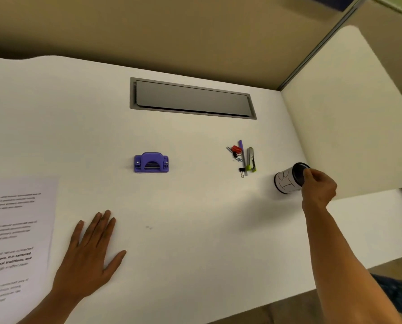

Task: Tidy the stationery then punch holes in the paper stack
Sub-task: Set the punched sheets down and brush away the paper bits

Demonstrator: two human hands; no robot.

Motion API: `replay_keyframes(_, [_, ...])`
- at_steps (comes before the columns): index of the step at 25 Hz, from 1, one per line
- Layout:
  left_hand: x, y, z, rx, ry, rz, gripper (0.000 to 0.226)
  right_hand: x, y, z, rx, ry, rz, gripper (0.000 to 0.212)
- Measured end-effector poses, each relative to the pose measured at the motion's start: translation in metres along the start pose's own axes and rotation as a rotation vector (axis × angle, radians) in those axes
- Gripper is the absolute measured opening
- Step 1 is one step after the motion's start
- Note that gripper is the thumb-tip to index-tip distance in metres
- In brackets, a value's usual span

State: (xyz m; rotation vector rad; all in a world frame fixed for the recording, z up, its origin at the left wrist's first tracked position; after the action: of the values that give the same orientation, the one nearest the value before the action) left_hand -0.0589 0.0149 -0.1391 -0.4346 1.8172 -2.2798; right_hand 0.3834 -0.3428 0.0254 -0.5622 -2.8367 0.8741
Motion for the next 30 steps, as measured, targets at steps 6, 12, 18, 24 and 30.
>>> replay_keyframes(6, [0.000,0.000,0.000,0.012,-0.002,-0.020,0.087,-0.028,-0.003,0.002,0.387,0.017,0.082,0.021])
replay_keyframes(12, [-0.001,-0.001,0.001,0.021,-0.008,-0.035,0.087,0.022,0.019,-0.008,0.171,-0.327,-0.009,0.024])
replay_keyframes(18, [-0.002,-0.005,0.001,0.002,-0.021,-0.044,0.085,0.204,0.094,0.027,0.189,-0.754,-0.815,0.020])
replay_keyframes(24, [-0.002,-0.004,0.002,-0.013,-0.023,-0.048,0.086,0.285,0.153,0.049,0.367,-0.993,-1.245,0.041])
replay_keyframes(30, [-0.002,-0.004,0.003,-0.033,-0.031,-0.055,0.085,0.279,0.177,0.032,0.405,-1.238,-1.303,0.029])
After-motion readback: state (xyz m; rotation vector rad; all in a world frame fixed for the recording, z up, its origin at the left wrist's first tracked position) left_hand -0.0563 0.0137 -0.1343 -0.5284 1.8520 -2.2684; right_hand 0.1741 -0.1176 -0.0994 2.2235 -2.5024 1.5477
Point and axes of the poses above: each hand's wrist, its own x-axis away from the middle knuckle, its own y-axis out of the palm, z = x × y, the point moved 2 cm from there along -x, towards the middle knuckle, and after that the axes turned 2 degrees about -x, right-handed, at the moved point
